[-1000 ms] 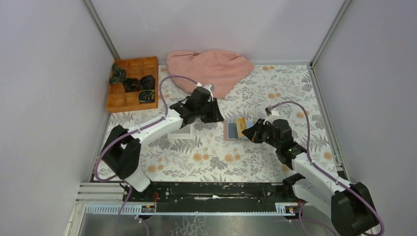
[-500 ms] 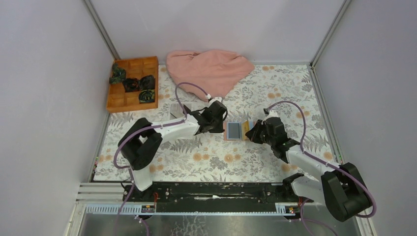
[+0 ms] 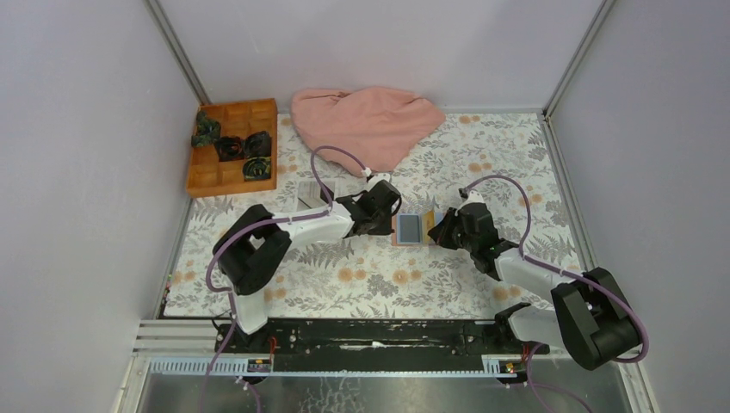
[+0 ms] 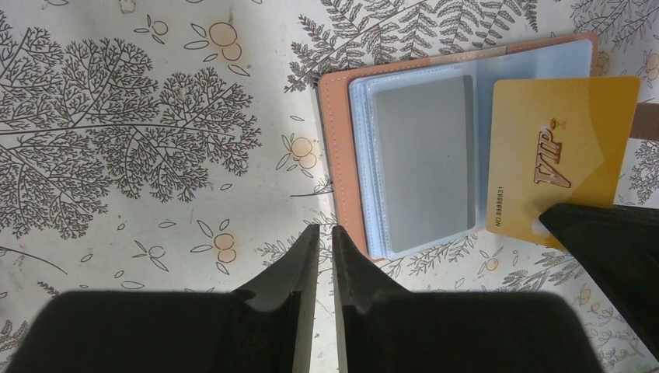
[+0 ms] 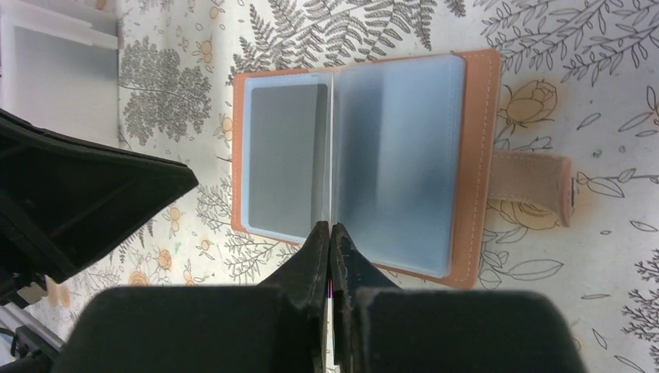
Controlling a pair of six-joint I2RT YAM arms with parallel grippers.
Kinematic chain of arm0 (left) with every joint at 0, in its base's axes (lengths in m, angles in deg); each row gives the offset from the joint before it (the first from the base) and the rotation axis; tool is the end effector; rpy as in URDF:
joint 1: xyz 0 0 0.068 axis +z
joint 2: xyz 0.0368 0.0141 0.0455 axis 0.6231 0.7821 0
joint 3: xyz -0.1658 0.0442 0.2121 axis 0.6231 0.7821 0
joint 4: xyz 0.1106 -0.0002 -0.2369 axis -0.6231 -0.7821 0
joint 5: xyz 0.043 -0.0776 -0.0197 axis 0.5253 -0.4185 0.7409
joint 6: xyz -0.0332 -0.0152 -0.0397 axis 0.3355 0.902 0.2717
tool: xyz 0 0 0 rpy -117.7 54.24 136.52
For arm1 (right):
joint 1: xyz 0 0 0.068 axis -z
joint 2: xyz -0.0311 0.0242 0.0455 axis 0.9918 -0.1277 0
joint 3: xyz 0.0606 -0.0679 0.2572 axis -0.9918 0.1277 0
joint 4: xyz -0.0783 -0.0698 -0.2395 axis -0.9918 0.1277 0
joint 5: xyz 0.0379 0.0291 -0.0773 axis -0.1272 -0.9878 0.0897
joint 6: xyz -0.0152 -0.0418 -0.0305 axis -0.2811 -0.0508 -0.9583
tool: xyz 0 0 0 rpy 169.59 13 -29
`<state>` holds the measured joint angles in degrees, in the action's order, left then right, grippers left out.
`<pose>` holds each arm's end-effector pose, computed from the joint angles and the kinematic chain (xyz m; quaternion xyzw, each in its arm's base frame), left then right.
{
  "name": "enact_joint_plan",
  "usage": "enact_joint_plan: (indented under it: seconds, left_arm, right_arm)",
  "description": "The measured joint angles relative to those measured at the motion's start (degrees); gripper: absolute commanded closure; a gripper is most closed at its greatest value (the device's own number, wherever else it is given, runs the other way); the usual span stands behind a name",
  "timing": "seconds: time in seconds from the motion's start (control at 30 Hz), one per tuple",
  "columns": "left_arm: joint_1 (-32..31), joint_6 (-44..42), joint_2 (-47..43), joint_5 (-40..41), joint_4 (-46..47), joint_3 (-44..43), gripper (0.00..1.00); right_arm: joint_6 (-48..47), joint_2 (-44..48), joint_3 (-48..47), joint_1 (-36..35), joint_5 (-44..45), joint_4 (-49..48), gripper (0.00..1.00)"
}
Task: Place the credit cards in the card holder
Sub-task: Insert the credit card into the card holder.
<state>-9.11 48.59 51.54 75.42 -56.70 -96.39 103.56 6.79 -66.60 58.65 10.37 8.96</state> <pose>0.2609 -0.2775 0.1733 0.0264 0.9480 -0.1610 0.2732 0.2099 0.0973 0.1616 0.0471 0.8672 0.2731 0.4137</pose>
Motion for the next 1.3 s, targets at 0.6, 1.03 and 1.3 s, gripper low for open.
enact_joint_plan:
  seconds: [0.6, 1.03, 1.3]
  left_arm:
    - [-0.5, 0.0, 2.5, 0.0, 0.5, -0.7, 0.83]
    - [-1.1, -0.3, 3.9, -0.5, 1.5, -2.4, 0.83]
    - [-1.1, -0.9, 5.7, -0.4, 1.4, -2.9, 0.83]
  right_arm:
    - [1.0, -2.8, -0.1, 0.0, -0.2, -4.0, 1.0]
    - [1.3, -3.7, -0.1, 0.0, -0.7, -5.5, 1.0]
    - [1.5, -3.8, -0.1, 0.0, -1.3, -5.7, 1.0]
